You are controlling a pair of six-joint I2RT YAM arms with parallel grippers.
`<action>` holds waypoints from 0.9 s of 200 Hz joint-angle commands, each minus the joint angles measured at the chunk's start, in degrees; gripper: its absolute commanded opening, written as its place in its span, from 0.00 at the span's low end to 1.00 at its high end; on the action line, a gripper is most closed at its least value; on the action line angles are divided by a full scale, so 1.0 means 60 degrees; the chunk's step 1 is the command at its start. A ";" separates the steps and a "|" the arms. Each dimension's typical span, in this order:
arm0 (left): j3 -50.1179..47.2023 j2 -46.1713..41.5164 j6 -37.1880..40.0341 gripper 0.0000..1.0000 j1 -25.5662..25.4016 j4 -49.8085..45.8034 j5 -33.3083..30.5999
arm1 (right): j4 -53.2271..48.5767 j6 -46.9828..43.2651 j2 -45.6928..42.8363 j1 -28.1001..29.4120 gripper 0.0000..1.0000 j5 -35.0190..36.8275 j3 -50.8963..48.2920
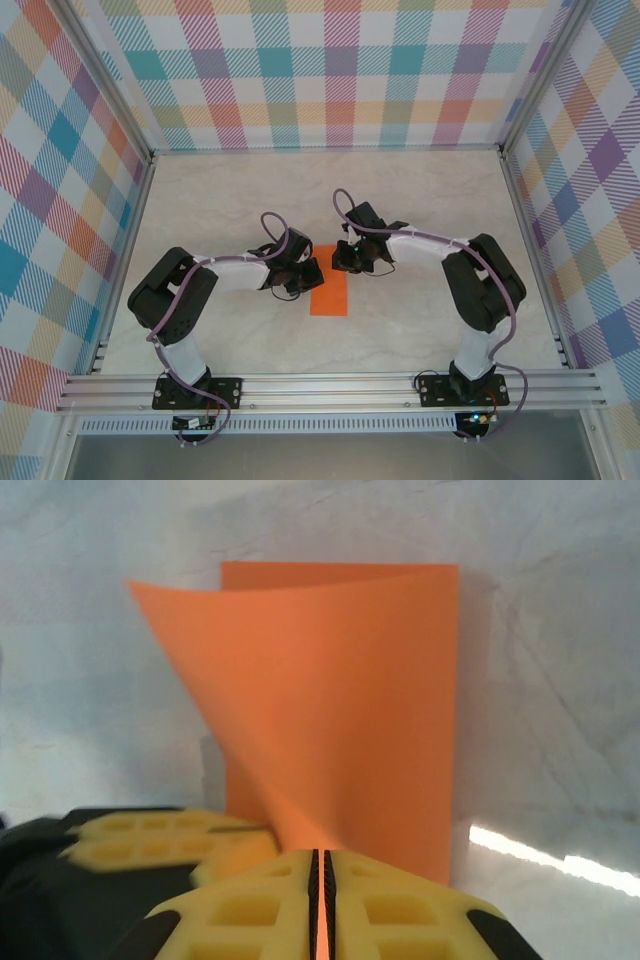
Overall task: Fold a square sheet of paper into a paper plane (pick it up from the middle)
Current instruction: Fold the square sheet of paper in half at the center of the table.
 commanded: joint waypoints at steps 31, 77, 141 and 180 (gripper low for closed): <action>-0.0181 0.0246 0.0001 0.07 -0.0092 -0.0921 -0.0446 | 0.0521 -0.0238 0.0552 -0.0393 0.12 -0.0414 -0.0300; -0.0349 0.0172 0.0036 0.07 -0.0094 -0.1024 -0.0487 | 0.0846 -0.0040 0.0323 -0.0564 0.13 -0.0953 -0.0377; -0.0375 0.0170 0.0059 0.07 -0.0107 -0.1082 -0.0495 | 0.1103 -0.0040 0.0971 -0.0687 0.14 -0.1002 0.0193; -0.0405 0.0083 0.0112 0.07 -0.0107 -0.1179 -0.0537 | 0.1125 -0.0030 0.1465 -0.0915 0.14 -0.0645 0.0223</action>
